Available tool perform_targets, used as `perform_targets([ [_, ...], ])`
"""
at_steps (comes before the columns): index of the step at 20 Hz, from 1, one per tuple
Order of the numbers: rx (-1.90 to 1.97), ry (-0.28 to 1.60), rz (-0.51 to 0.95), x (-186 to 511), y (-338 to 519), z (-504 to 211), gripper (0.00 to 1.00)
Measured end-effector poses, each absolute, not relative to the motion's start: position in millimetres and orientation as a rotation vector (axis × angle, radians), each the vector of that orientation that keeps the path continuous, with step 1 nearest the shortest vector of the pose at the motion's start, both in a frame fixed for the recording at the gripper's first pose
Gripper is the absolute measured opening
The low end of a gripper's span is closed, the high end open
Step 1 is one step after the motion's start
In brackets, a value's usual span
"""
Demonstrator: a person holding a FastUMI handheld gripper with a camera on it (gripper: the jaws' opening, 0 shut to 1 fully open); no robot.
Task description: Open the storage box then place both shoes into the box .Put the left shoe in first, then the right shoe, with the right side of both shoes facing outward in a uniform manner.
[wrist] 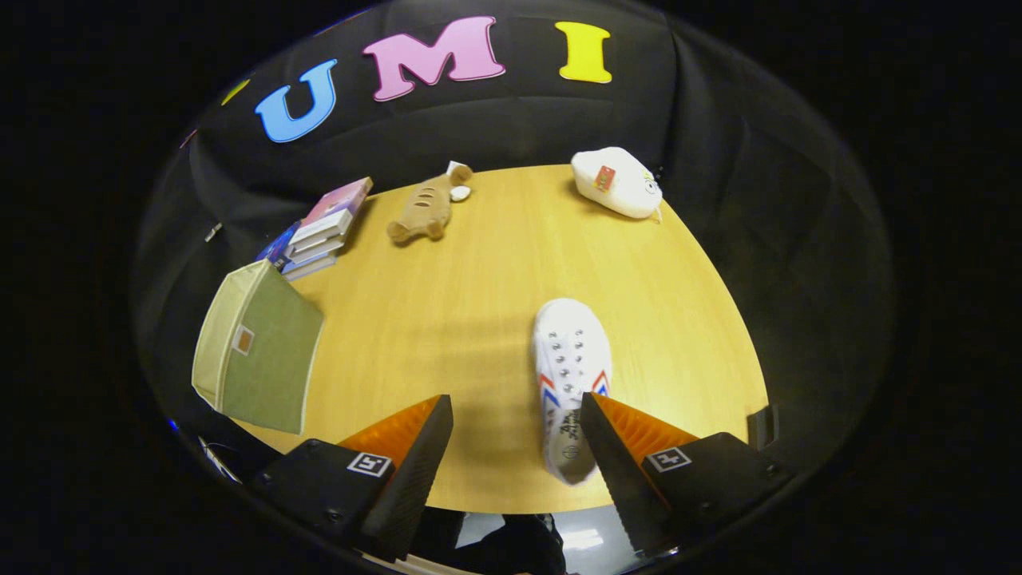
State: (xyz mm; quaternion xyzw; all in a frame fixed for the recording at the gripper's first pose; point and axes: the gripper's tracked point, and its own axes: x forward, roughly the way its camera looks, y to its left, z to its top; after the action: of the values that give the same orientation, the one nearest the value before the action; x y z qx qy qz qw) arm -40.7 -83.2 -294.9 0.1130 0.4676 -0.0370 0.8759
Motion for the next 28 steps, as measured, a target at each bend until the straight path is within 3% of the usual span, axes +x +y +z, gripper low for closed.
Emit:
perform_targets([
  [7, 0.174, 1.090, -0.078, -63.6, -144.8, -353.0, 0.99],
  [18, 0.235, 1.148, -0.051, -45.2, -139.9, -403.0, 0.98],
  [20, 0.289, 1.179, -0.026, -44.8, -127.7, -409.4, 0.82],
  [23, 0.331, 1.191, -0.044, -42.0, -119.7, -415.1, 0.41],
  [28, 0.333, 1.198, -0.037, -43.4, -121.5, -414.9, 0.32],
])
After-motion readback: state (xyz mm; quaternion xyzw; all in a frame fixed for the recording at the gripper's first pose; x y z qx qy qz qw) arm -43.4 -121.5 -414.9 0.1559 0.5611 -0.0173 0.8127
